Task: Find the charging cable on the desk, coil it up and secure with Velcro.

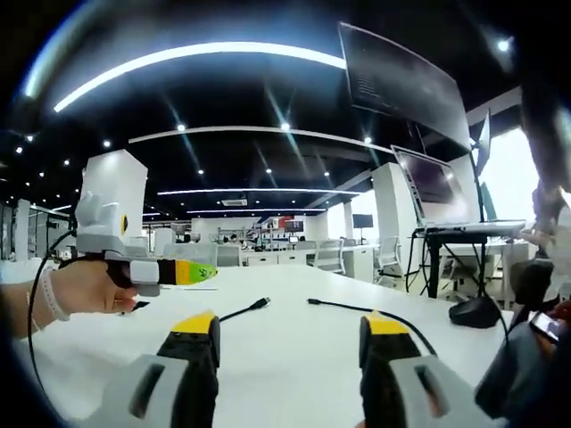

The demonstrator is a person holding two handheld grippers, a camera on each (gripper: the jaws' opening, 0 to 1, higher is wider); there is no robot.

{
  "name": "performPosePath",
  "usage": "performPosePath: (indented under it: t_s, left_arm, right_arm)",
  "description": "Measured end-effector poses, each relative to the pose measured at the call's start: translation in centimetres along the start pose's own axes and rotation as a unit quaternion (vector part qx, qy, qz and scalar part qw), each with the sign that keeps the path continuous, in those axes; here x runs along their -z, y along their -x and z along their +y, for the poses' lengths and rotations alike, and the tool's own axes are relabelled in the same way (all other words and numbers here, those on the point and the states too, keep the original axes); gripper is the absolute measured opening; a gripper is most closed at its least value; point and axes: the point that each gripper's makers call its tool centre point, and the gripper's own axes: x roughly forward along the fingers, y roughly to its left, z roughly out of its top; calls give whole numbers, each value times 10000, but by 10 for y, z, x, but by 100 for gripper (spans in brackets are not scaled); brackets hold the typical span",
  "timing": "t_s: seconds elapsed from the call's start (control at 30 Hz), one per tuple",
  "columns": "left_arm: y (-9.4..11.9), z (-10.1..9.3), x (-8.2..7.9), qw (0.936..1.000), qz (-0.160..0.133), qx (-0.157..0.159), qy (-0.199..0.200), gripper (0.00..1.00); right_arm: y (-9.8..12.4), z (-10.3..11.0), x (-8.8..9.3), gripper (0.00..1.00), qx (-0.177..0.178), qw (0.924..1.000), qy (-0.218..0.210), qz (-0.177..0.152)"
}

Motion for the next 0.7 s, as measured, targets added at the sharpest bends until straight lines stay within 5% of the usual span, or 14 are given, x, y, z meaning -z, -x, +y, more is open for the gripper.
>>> performPosePath:
  t_s: [0.7]
  left_arm:
    - [-51,14,14,9998,191,-40,38,63]
  right_arm:
    - [-4,-1,2,63,101,9998,182,62]
